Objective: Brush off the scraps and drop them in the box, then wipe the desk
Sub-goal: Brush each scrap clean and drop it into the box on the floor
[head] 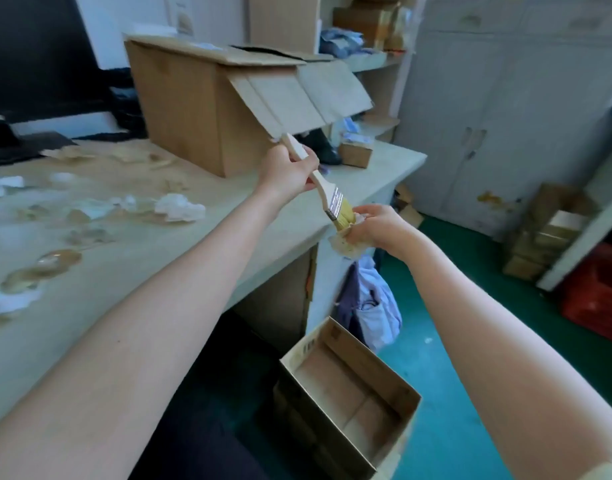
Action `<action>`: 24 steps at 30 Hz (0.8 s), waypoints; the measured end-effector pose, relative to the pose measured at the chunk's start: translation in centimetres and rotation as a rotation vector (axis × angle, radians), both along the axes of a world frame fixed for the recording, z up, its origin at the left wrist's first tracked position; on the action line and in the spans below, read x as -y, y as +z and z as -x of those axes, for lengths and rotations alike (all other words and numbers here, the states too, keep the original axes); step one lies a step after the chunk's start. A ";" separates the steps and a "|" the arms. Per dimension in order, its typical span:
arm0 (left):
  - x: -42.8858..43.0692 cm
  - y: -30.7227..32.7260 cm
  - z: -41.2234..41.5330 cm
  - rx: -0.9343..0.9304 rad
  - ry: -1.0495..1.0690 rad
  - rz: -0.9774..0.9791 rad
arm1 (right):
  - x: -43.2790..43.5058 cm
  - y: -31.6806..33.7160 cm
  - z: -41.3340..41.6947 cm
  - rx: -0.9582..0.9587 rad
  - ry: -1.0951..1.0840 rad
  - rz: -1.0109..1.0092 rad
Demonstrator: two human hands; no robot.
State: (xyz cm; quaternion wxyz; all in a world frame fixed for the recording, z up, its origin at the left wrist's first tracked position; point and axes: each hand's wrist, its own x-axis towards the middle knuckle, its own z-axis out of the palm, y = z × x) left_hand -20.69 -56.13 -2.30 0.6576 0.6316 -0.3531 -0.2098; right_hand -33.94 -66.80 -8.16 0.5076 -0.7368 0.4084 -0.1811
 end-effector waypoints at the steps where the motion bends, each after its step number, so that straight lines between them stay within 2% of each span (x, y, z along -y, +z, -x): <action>1: 0.6 -0.4 0.8 0.011 -0.026 -0.020 | 0.4 -0.7 0.8 0.001 -0.017 -0.022; 6: 2.4 -4.0 4.0 0.049 -0.036 -0.156 | 1.9 -4.9 3.8 -0.003 -0.077 -0.117; 12: 2.7 -10.3 6.0 0.167 -0.068 -0.343 | 2.3 -12.3 4.6 -0.158 -0.080 -0.167; 14: 2.5 -12.6 6.5 0.131 -0.092 -0.395 | 2.2 -14.6 4.5 -0.221 -0.079 -0.149; 19: 1.7 -18.4 7.4 -0.089 -0.015 -0.454 | 1.2 -19.8 4.5 -0.399 -0.050 -0.006; 24: 0.7 -22.1 7.6 -0.030 -0.012 -0.578 | -0.1 -23.1 5.0 -0.551 0.082 0.052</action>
